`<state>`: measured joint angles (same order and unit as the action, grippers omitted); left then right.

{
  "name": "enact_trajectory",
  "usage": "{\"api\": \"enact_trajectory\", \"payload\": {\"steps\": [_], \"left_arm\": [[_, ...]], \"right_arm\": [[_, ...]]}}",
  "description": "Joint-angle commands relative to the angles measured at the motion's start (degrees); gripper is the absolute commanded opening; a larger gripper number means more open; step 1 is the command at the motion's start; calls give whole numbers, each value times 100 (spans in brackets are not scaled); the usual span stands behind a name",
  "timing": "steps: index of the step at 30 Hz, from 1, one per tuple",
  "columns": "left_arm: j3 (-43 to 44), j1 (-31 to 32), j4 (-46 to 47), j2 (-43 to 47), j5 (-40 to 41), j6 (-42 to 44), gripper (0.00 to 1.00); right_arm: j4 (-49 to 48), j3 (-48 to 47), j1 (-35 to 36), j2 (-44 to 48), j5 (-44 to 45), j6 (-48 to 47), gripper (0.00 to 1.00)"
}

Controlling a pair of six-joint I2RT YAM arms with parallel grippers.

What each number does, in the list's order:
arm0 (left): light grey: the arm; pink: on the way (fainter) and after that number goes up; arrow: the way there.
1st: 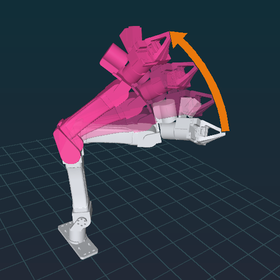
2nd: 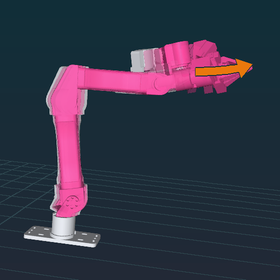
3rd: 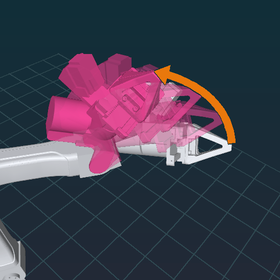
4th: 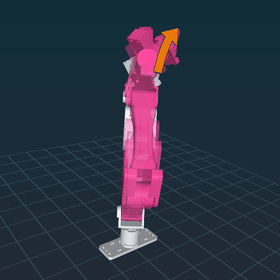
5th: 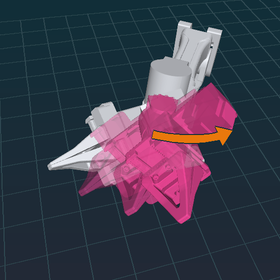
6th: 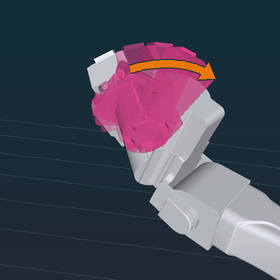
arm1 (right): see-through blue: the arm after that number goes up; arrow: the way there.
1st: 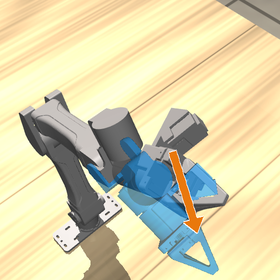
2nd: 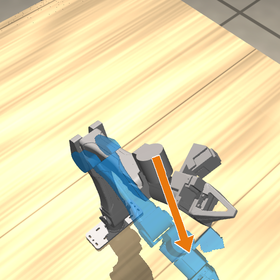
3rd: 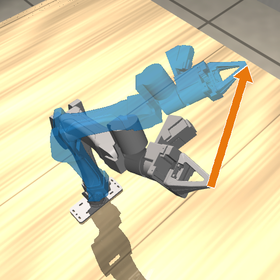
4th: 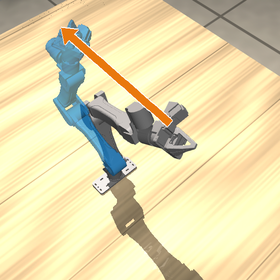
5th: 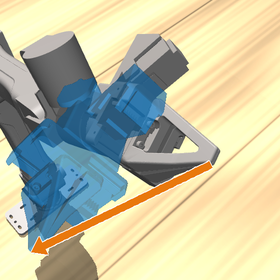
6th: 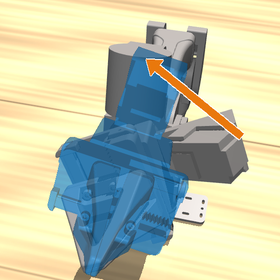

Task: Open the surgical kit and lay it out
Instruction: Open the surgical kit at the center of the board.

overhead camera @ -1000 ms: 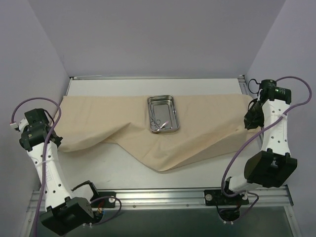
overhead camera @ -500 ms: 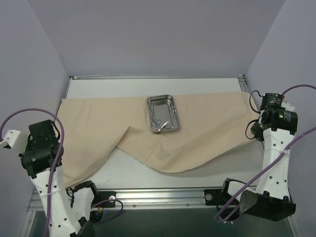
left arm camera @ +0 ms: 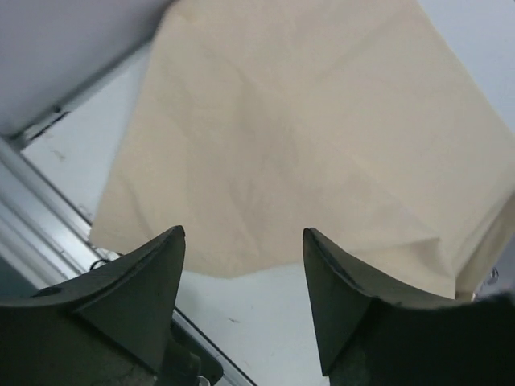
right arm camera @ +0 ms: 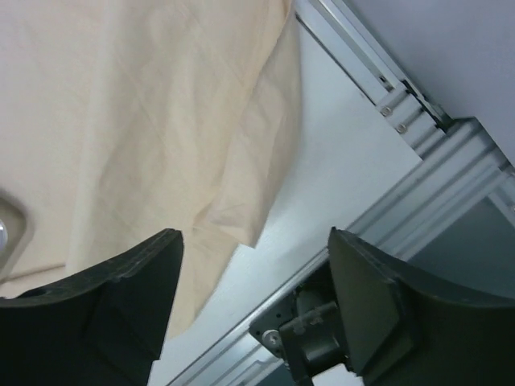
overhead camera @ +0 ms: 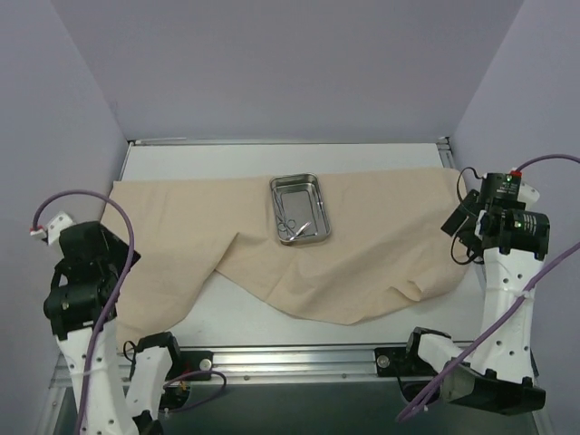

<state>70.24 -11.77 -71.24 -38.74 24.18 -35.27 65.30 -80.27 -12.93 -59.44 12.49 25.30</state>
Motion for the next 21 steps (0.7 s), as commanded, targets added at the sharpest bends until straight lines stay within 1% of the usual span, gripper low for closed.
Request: {"api": "enact_trajectory", "payload": {"steps": [1,2,3,4,5,6,7,8,9,10,11,12,13,14,15,16,17,18,20,21], "left_arm": [[-177,43,1058,-765,-2099,661,70],[-221,43,1408,-906,-2642,653,70],[-247,43,1594,-1220,-2891,644,70],[-265,43,1753,-1415,-3093,618,71],[-230,43,2024,-1634,-3278,591,70],[-195,61,2166,-2133,-3645,556,68],[-116,61,2202,-2407,-3727,573,65],[172,61,2159,-2723,-3737,573,62],[314,52,2124,-3309,-3806,573,59],[480,0,2097,-3594,-3851,626,59],[674,-9,1932,-3892,-3808,678,59],[1076,-10,1852,-4409,-3694,731,59],[1271,-44,1773,-4649,-3467,845,68],[1465,-71,1580,-4921,-3343,881,72],[1919,-115,1422,-5437,-3298,925,72],[2150,-150,1211,-5677,-3341,995,74],[2326,-194,1192,-5897,-3307,1030,76],[2484,-203,1131,-6326,-3219,1031,78],[3073,-203,825,-6776,-3009,1066,80],[3275,-194,727,-7187,-2964,1074,80]], "right_arm": [[-576,-392,80,-402,-438,-34,78],[-762,-445,106,-428,-528,-25,81],[-956,-498,159,-480,-581,62,82],[-1480,-455,211,-524,-677,150,83],[-1763,-394,247,-594,-904,246,83],[-2010,-236,351,-830,-1019,448,82],[-2552,-165,439,-998,-1108,563,79],[-2827,-95,536,-1173,-1187,642,77],[-3038,-25,694,-1558,-1188,765,74],[-3406,-33,739,-1771,-1188,809,69],[-3592,-50,783,-1973,-1188,827,66],[-3725,-94,827,-2384,-1188,836,64],[-3874,-268,836,-2606,-1292,862,61],[-3936,-392,836,-2834,-1406,845,61],[-3937,-532,845,-3297,-1494,836,60],[-3859,-829,853,-3528,-1469,810,60],[-3849,-937,862,-3905,-1469,810,60],[-3858,-1042,862,-4074,-1469,775,60],[-3893,-1305,871,-4408,-1486,696,60],[-3850,-1438,888,-4758,-1486,652,60]]}}
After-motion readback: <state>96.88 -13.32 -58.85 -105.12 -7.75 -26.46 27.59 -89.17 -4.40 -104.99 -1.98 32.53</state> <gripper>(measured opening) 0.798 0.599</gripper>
